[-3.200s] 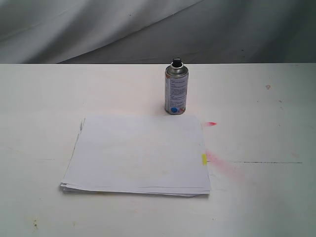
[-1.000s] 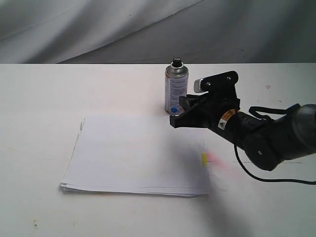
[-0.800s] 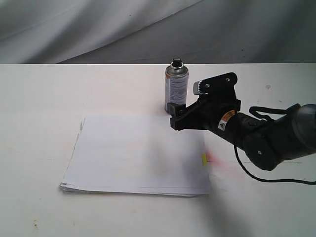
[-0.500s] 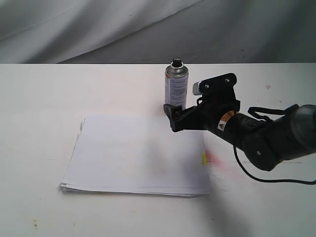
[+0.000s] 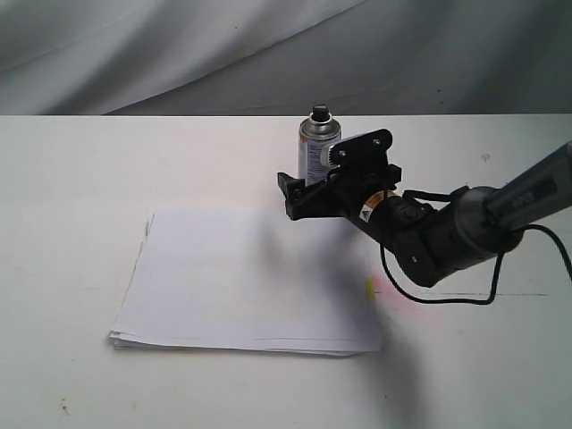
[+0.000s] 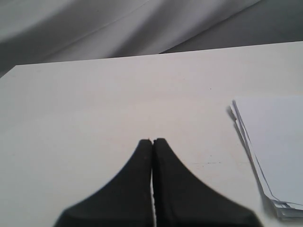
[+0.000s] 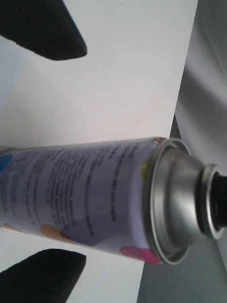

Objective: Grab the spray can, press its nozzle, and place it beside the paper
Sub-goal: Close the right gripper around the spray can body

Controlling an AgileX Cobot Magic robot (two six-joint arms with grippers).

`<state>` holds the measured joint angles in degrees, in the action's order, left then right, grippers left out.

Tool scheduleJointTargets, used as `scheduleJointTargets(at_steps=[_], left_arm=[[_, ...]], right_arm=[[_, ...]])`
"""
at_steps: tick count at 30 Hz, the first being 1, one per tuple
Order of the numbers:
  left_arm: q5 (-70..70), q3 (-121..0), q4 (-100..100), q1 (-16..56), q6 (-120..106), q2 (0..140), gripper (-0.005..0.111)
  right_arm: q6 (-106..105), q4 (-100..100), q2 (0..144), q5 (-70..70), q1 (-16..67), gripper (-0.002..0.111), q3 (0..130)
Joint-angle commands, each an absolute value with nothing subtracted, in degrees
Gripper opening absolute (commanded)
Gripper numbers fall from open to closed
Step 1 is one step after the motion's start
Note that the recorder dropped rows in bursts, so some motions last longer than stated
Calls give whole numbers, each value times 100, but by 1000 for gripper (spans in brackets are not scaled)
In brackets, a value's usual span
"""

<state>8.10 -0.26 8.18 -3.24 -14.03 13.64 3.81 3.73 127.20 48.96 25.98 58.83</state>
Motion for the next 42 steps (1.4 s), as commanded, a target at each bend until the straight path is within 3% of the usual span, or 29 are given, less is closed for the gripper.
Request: scheduleJointTargets(at_steps=[1, 18, 23, 27, 35, 40, 42], left_arm=[[757, 0, 813, -333, -1375, 1333, 0], [757, 0, 813, -333, -1375, 1333, 0], [757, 0, 813, -333, -1375, 1333, 0], [757, 0, 813, -333, -1375, 1333, 0], [757, 0, 813, -333, -1375, 1333, 0], [757, 0, 813, -333, -1375, 1333, 0], [757, 0, 813, -333, -1375, 1333, 0]], right_arm=[[307, 232, 12952, 4822, 2543, 105, 6323], [296, 190, 13351, 4215, 2521, 105, 7014], [296, 75, 13351, 4217, 2521, 100, 7014], [270, -305, 13376, 4217, 2521, 79, 7014], [127, -318, 13376, 4199, 2521, 24, 7014], [127, -318, 13376, 4199, 2521, 2, 7014], [127, -318, 13326, 4189, 2521, 0, 7014]])
